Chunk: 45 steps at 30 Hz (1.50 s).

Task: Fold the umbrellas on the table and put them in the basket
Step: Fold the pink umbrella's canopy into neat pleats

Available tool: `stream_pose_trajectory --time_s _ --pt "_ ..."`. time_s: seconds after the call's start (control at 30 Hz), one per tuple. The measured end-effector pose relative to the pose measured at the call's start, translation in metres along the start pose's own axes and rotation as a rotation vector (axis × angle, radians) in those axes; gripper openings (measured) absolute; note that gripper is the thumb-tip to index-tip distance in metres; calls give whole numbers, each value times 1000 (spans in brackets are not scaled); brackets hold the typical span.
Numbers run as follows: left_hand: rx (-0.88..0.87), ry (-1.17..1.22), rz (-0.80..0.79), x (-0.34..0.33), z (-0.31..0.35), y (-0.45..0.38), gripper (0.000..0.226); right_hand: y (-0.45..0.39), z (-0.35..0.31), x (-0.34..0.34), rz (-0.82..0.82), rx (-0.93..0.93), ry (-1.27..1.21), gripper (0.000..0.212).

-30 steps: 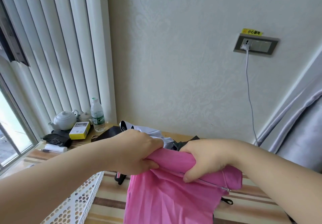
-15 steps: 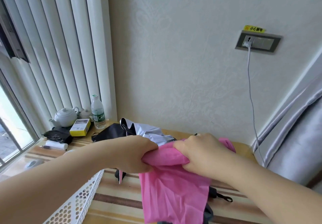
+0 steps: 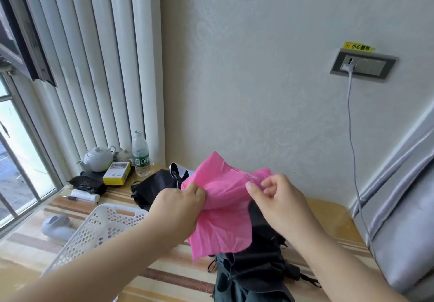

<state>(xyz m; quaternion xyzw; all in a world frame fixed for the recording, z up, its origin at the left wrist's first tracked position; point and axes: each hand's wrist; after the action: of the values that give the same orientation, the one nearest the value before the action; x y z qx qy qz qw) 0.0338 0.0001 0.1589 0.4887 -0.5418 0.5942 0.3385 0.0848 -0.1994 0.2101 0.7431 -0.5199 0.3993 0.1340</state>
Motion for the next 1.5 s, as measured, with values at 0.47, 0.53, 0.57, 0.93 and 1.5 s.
stream_pose_trajectory --time_s 0.47,0.53,0.57,0.93,1.5 --pt "196 543 12 -22 68 44 71 -31 31 -71 344 -674 -915 35" --pt "482 842 -194 -6 56 48 81 -32 29 -59 401 -554 -988 20" --pt "636 1015 -364 -1 49 44 88 -31 27 -52 417 -496 -1019 15" --pt "595 1732 -765 14 48 25 27 -28 7 -35 366 -193 -1222 24" --pt "225 671 283 -16 70 41 33 -43 25 -46 393 -535 -1030 45"
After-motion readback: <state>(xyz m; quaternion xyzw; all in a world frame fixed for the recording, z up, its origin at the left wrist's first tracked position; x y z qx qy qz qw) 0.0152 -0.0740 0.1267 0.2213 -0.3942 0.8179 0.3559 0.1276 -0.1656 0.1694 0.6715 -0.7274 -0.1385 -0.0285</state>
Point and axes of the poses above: each hand's wrist, its own y-axis away from the middle knuckle, its own x-axis out of the back of the hand, z = x × y, and after that the axes turned 15 degrees about x, right-handed
